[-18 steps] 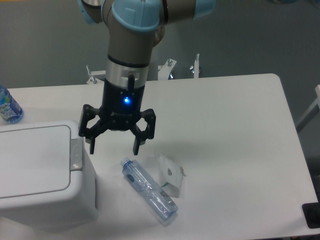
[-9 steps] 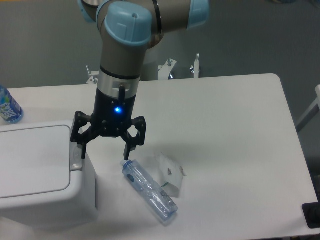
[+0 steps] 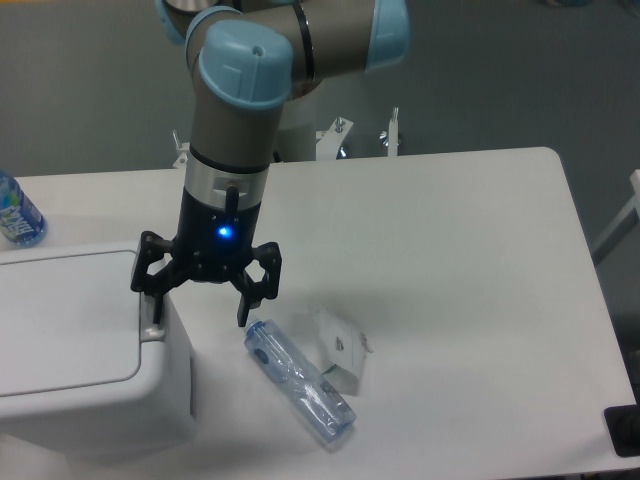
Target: Open the trash can
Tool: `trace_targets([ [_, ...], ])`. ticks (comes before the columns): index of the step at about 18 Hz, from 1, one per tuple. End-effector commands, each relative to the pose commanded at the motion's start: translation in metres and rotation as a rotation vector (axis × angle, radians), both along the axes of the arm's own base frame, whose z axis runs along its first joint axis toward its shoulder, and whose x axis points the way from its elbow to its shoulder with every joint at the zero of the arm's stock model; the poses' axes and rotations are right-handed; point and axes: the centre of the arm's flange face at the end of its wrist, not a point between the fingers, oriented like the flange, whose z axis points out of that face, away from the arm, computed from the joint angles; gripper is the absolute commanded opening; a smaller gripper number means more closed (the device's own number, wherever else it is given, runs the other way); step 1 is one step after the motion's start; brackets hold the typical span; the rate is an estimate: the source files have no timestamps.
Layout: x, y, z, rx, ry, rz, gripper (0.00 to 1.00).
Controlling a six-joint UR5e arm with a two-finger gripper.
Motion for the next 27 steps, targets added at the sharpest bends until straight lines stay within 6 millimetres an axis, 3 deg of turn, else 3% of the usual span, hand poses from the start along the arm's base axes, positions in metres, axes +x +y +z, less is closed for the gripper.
trace_targets([
  [9,0.000,0.000,0.000,0.000,0.001,-0.001,1.00],
  [13,-0.009,0.000,0.039,0.055,0.063,-0.003,1.00],
  [16,-0.051,-0.021,0.075,0.100,0.137,0.027,1.00],
  [18,-0.066,-0.033,0.084,0.078,0.231,-0.032,1.00],
  [20,-0.080,-0.059,0.088,-0.016,0.319,-0.054,1.00],
  [27,-0.125,-0.120,0.053,-0.374,0.371,-0.154,1.00],
])
